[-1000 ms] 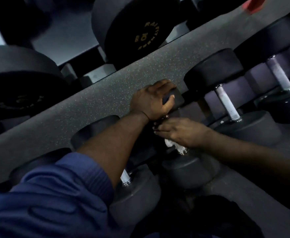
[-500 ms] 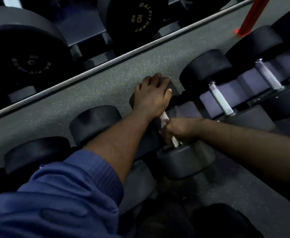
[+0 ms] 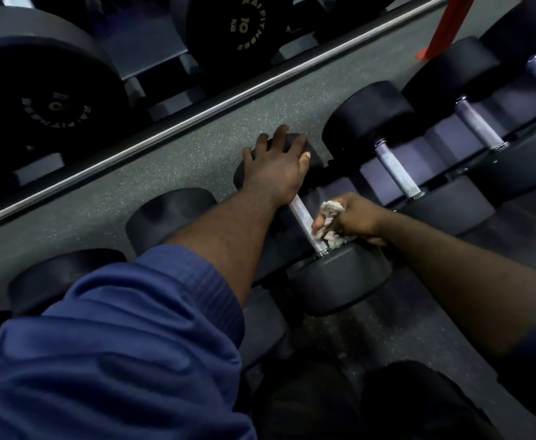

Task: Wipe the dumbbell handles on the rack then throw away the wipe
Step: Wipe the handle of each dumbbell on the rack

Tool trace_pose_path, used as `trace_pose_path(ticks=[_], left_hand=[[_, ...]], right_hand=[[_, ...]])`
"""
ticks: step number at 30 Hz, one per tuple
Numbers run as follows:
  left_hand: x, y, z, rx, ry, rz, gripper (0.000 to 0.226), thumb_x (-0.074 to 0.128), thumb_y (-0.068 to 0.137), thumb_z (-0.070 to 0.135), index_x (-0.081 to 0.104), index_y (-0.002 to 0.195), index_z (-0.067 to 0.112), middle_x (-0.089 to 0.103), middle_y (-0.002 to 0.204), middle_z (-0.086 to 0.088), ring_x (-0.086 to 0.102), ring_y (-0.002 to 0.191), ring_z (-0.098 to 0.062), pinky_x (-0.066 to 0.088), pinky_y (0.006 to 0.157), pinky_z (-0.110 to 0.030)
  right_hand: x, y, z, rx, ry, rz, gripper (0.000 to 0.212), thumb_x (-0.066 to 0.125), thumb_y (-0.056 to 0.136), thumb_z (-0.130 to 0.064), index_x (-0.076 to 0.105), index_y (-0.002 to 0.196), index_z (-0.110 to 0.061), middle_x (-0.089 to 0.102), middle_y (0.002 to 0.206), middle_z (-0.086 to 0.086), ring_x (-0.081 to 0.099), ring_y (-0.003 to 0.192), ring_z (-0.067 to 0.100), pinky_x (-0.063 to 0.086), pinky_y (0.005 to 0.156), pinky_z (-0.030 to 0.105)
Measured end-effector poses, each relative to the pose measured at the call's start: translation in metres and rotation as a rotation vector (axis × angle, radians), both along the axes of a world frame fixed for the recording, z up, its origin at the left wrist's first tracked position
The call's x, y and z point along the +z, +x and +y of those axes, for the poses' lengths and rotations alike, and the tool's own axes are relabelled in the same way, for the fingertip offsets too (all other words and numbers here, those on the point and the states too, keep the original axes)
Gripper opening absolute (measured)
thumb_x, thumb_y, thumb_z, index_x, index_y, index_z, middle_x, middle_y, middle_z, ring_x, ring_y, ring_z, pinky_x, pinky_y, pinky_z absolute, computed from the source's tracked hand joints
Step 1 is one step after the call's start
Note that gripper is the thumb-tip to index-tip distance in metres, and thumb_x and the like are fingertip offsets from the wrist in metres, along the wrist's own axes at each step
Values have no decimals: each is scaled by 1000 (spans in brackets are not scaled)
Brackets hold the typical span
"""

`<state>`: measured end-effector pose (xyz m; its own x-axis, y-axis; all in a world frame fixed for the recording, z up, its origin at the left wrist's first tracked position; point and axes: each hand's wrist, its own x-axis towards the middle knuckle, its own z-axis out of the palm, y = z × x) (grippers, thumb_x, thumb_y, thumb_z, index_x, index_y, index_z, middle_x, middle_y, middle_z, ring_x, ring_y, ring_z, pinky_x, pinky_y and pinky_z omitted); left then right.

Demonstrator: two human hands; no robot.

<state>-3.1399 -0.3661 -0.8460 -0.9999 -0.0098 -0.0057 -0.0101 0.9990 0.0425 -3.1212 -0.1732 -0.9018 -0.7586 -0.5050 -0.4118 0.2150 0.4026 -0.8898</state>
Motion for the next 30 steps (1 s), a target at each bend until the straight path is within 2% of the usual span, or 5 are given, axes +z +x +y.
trace_pose_path(ticks=[7,18,21,25,30], left_hand=[[-1,2,1,-1,-31,16,51,20,107,57,25,155,42,13,170,0,21,149,-38,23,115,-65],[2,-1,2,13,-14,-18,50,19,107,58,23,155,45,11,170,0,18,151,-38,21,117,-66],[2,1,2,17,-15,-16,50,19,107,58,23,155,45,10,171,1,17,152,-38,19,118,-66],[2,1,3,20,-18,-14,51,19,107,58,22,156,45,11,171,1,16,152,-38,20,119,-65],[2,1,2,21,-32,-2,52,19,107,59,23,156,44,12,171,0,18,151,-38,21,118,-65]], right_hand=[[-6,3,-3,-263,-89,19,32,47,82,24,62,91,-2,71,82,21,68,60,21,52,49,27],[0,-4,-3,-374,3,-220,12,49,76,4,58,72,-1,61,74,25,53,43,23,45,49,28],[3,-10,-5,-169,244,-67,13,56,79,3,58,71,-7,59,59,10,52,47,21,40,52,28],[4,-17,7,167,683,365,18,68,80,-14,70,98,-14,72,100,10,68,96,31,43,72,25],[12,-22,22,298,531,504,17,74,73,-14,81,87,-23,76,81,-4,71,82,11,56,76,28]])
